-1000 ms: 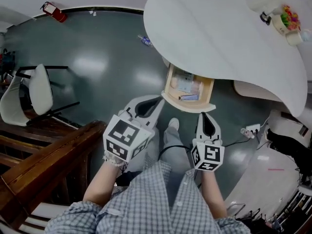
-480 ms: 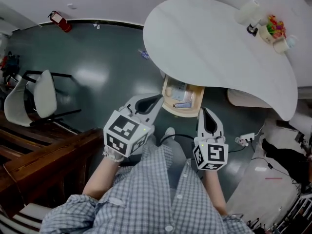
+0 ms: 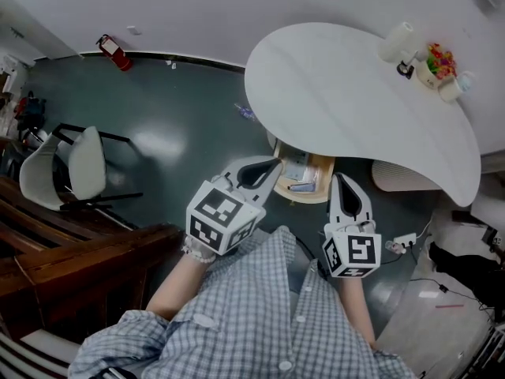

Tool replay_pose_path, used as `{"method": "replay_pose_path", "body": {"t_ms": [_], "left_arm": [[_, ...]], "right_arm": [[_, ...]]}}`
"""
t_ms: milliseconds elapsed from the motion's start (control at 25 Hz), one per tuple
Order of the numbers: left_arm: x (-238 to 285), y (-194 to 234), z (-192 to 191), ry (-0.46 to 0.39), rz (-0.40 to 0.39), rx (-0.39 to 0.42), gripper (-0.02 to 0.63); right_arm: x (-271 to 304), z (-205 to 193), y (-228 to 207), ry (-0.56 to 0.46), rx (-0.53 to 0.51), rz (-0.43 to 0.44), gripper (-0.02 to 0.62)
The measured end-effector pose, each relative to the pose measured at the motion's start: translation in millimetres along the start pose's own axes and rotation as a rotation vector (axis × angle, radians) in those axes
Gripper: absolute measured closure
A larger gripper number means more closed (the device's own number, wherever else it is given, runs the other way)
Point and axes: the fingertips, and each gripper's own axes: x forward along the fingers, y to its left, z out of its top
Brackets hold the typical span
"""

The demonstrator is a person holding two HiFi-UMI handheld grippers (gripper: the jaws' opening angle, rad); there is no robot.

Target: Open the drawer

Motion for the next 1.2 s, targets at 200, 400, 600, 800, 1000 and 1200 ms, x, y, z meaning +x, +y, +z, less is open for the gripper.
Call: {"method": "replay_pose_path", "body": {"t_ms": [200,400,600,800,1000,1200], "left_arm": [[-8,0,5,-0.01,0.011,0.016,0.609],[-11,0,11,-0.016,0.011,0.031,0.609],[-13,-1,11,-0.022,0.011,0.033,0.609],[-14,-4,13,-0.027,0.008,0.036,0.609],[-16,-5,13,-0.031,0.008,0.034,0.607],[-17,-8,11,-0.031,0.006,0.034,0.609]], "right_arm": [[-3,9,5,-0.016,-0.015,0.011,0.586],[-2,19,3,-0.039,-0.023,0.007,0.586],[-2,21,3,-0.043,-0.031,0.006,0.586],[-5,23,2,-0.047,-0.03,0.002,0.586],[-6,25,4,-0.046,-0.035,0.009,0.586],[-9,25,3,-0.053,-0.033,0.004,0.586]]}}
